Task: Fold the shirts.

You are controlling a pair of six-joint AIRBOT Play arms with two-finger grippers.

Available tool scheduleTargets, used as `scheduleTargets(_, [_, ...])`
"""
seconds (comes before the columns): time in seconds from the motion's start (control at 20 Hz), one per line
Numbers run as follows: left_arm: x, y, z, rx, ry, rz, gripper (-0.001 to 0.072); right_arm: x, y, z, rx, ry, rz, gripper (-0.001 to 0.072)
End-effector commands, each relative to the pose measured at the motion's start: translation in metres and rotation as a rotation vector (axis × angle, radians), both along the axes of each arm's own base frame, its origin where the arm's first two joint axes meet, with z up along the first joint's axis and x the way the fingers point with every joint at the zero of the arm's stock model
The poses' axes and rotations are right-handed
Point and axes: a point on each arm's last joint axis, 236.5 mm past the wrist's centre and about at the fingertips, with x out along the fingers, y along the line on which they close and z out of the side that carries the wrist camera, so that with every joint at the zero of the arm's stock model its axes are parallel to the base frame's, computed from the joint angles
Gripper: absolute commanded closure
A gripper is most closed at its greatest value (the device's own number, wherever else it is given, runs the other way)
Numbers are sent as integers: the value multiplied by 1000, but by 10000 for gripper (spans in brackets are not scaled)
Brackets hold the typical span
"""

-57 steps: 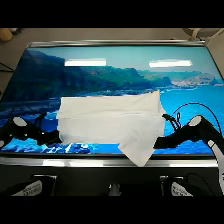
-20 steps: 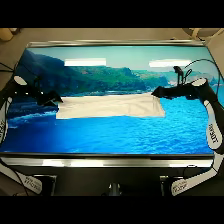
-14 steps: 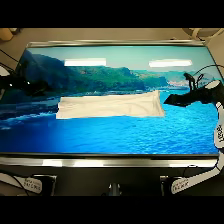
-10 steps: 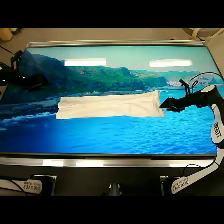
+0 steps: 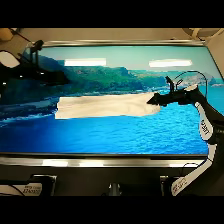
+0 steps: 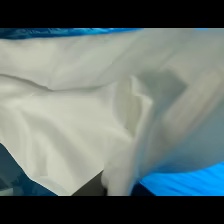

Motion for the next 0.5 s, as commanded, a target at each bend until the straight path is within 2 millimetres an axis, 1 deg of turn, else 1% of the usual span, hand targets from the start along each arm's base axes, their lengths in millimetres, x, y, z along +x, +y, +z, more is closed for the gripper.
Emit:
scheduleTargets(0.0, [5, -62, -25, -4, -13, -91, 668, 9, 17, 28, -9, -94, 23, 694])
scheduleTargets(0.05, [2, -82, -41, -1, 8, -126, 684, 10, 17, 46, -30, -139, 35, 694])
scheduleTargets(0.1, [-3, -100, -59, 4, 36, -159, 684, 8, 17, 66, -55, -180, 49, 695])
scheduleTargets(0.15, [-10, -121, -80, 6, 74, -196, 684, 3, 19, 86, -89, -220, 76, 695])
scheduleTargets(0.25, [-29, -168, -117, -49, 159, -250, 684, -12, 25, 120, -171, -273, 124, 695])
scheduleTargets(0.35, [-44, -212, -141, -148, 234, -261, 684, -33, 30, 144, -256, -300, 180, 695])
scheduleTargets(0.45, [-52, -240, -154, -241, 293, -243, 684, -58, 33, 167, -301, -308, 233, 695])
